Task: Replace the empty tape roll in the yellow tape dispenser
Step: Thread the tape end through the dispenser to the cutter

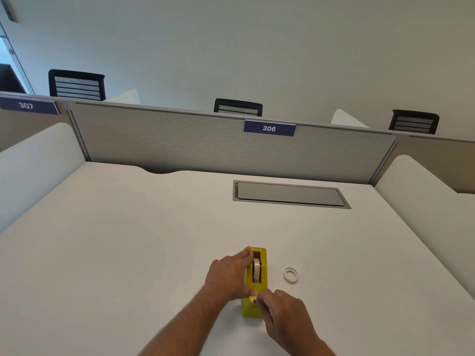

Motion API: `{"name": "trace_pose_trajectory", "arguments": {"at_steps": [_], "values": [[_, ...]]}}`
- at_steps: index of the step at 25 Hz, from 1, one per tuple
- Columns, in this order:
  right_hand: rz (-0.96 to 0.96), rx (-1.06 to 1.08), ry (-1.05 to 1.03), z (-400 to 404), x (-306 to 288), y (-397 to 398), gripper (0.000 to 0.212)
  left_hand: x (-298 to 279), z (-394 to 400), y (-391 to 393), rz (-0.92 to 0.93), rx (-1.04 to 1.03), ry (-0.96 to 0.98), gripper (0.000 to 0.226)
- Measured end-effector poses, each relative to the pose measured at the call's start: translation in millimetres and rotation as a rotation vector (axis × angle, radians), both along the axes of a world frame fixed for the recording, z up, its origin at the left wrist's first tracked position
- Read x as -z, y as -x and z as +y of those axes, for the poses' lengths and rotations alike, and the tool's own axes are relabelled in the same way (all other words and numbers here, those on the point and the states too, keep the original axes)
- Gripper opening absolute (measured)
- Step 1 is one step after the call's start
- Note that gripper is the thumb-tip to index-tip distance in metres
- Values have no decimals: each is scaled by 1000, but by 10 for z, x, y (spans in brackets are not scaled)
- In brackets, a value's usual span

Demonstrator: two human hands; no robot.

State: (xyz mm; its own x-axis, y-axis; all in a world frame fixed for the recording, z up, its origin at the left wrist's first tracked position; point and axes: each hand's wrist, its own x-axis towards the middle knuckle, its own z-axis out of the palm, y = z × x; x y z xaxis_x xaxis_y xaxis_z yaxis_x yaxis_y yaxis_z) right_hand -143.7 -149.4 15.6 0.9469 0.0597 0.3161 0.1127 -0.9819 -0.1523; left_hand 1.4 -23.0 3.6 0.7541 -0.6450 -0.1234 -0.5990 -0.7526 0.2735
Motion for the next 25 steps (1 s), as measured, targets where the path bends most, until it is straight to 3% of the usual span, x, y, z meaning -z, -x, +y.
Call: {"name": "trace_pose_trajectory", "arguments": {"at_steps": [14,25], "values": [[-25,11,-12,129,142,114,17,-3,0,11,10,-1,1,106],[49,111,-151,170,78,105,30,-4,6,21,19,-9,28,105]]}}
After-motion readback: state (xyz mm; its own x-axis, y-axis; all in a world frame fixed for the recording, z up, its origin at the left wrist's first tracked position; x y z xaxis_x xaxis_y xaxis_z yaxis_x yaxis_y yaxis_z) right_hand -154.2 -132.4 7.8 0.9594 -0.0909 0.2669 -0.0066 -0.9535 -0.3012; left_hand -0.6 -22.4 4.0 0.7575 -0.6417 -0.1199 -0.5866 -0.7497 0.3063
